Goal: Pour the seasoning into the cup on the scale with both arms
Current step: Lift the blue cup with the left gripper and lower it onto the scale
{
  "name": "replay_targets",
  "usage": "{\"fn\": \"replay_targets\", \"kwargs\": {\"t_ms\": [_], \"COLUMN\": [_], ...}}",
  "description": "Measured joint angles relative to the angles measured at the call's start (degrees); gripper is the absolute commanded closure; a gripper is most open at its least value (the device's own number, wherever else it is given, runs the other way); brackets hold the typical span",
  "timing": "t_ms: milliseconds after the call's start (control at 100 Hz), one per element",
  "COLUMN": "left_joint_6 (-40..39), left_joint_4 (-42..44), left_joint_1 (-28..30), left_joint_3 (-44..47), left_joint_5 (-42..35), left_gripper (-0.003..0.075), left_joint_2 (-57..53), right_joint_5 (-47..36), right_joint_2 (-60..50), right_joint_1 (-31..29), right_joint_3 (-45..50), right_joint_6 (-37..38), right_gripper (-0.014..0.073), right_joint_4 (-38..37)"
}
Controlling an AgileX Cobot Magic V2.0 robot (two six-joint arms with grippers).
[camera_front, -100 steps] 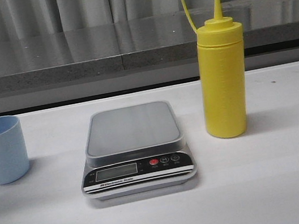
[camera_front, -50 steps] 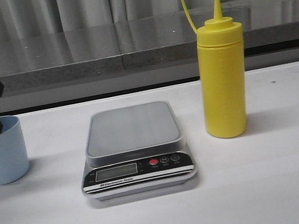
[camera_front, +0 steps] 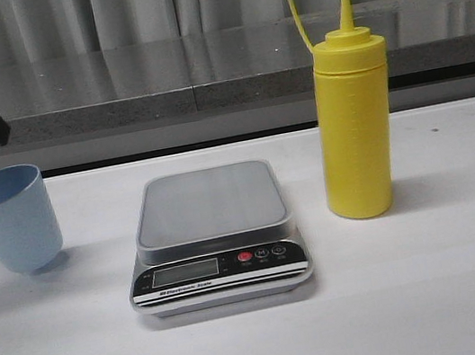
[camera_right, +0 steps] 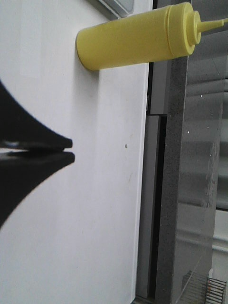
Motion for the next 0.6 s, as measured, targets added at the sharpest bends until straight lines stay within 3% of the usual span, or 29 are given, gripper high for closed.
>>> {"fn": "replay_targets", "kwargs": {"t_ms": [250,600], "left_joint_6": [0.47,1.46], "left_joint_4": [-3.12,-3.57], "left_joint_1": [-0.41,-9.74], "left_joint_3": [-9.4,-19.77], "left_joint_5": [9.39,13.16], "left_gripper": [0.0738,0.0738], "left_joint_2": [0.0,1.08], "right_joint_5": [0.0,0.0], "right_joint_2": [0.0,0.0], "right_joint_1": [0.0,0.0], "right_joint_3": [0.0,0.0], "right_joint_6": [0.0,0.0], "right_gripper": [0.0713,0.0713], "right_joint_4": [0.0,0.0]}}
